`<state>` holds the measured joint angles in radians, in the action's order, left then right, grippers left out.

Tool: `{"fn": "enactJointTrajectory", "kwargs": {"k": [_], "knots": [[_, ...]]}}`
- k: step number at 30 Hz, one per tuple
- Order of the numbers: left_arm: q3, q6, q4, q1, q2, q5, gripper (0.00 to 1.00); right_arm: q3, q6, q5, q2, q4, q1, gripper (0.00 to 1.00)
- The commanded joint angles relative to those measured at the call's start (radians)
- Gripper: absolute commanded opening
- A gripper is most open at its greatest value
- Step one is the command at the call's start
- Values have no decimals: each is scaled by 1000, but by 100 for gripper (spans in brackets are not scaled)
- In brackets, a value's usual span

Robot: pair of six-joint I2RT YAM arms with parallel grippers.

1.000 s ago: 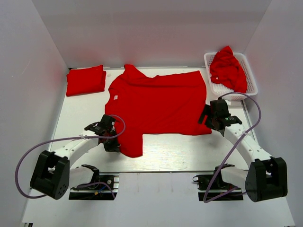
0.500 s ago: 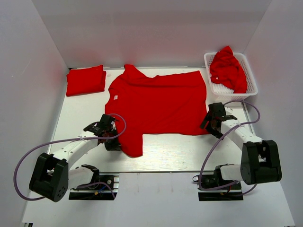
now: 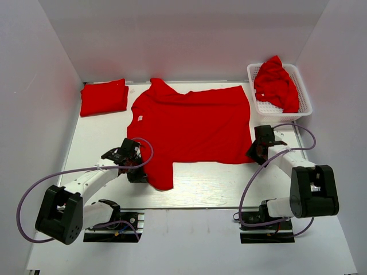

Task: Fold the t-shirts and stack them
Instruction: Grap the side of the flattened tshirt closest away from the robot with both arms

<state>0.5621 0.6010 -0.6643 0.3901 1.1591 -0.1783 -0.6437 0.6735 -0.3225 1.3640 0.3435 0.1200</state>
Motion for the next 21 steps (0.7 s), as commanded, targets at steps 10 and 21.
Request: {"fn": "enactJointTrajectory", "kwargs": {"k": [10, 21], "knots": [[-27, -1, -78, 3, -101, -94, 0, 173, 46, 76, -172, -18, -11, 0], [87, -12, -327, 3, -145, -161, 0, 133, 37, 131, -431, 348, -7, 0]]}}
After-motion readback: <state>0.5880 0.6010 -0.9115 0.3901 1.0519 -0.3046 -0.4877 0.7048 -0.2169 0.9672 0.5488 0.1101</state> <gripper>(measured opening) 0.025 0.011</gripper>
